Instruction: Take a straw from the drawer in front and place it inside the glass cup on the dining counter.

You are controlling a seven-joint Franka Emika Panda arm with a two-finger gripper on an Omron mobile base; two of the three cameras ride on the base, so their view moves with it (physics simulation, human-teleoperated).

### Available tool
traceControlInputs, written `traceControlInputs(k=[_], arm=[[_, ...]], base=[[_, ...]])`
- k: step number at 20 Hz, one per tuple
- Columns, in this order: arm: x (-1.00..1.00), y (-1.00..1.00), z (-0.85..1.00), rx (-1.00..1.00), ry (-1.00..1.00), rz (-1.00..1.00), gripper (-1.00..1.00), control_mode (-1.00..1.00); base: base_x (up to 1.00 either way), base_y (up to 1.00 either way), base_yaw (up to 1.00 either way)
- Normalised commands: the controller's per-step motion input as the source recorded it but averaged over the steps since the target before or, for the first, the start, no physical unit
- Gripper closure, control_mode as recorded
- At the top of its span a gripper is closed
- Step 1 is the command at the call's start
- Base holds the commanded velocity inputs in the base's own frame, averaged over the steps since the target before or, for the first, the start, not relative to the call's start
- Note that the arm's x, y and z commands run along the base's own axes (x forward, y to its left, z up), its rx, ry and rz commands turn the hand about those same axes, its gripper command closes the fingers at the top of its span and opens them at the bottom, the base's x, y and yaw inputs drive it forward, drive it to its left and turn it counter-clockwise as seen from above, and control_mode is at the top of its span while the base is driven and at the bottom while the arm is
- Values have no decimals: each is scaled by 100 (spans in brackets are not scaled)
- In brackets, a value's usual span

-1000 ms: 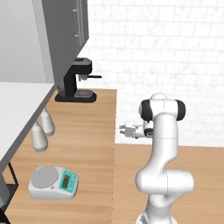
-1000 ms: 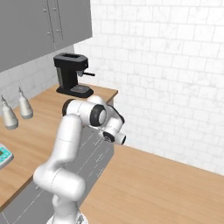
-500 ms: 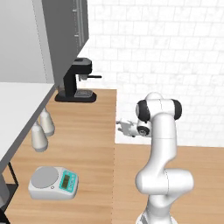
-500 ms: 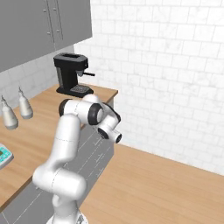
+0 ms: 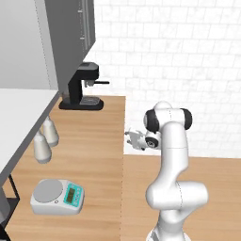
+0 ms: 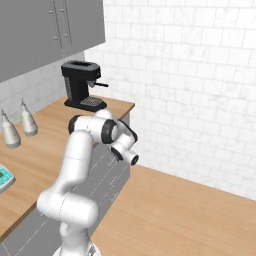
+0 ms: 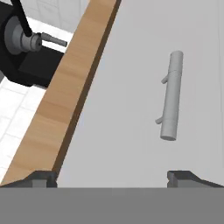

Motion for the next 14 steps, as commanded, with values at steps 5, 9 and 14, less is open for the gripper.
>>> traceControlInputs(k=[5, 9, 14], arm=[[6, 0, -16, 0, 1, -4, -100, -100], [6, 2, -2, 0, 0, -3, -100, -100], [0, 14, 7, 1, -1, -1, -100, -100]], base=[[0, 0, 0], [0, 0, 0], [0, 0, 0]])
